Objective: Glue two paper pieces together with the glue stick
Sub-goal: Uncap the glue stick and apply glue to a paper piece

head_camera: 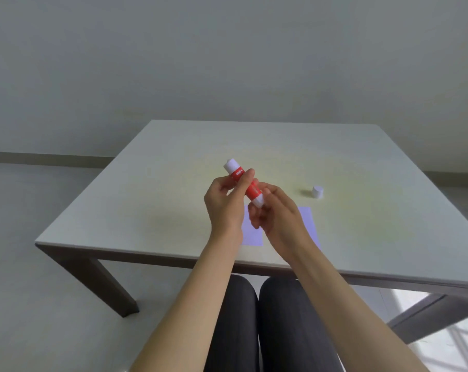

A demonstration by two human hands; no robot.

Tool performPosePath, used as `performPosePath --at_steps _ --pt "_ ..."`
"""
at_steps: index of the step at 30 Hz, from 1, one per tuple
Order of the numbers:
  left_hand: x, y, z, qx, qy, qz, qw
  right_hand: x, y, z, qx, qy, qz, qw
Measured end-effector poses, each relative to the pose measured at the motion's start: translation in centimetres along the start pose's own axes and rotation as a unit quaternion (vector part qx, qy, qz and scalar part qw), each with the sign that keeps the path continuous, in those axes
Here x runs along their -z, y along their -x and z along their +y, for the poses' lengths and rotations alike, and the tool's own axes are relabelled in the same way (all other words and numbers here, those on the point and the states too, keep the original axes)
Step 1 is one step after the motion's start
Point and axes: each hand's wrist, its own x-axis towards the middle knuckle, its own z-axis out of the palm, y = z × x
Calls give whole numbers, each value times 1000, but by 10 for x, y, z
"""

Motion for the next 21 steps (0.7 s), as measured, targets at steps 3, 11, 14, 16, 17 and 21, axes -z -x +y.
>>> performPosePath --at_steps 3,11,14,16,17,21 --pt "1 5 -1 -3 -24 -70 997 -1 -1 -7 -105 -94 56 988" --pt "10 9 -1 -14 -43 -131 990 7 16 -17 -10 77 62 995" --pt "6 11 1 -19 -48 -126 991 6 24 -8 158 279 91 943" --pt "3 11 1 -35 -49 -133 989 5 22 -5 136 266 106 948" --pt "2 11 0 -45 -49 -139 988 6 21 -5 85 211 104 968" --pt "5 9 -1 -77 -56 -173 980 12 12 -14 -266 -136 -4 954"
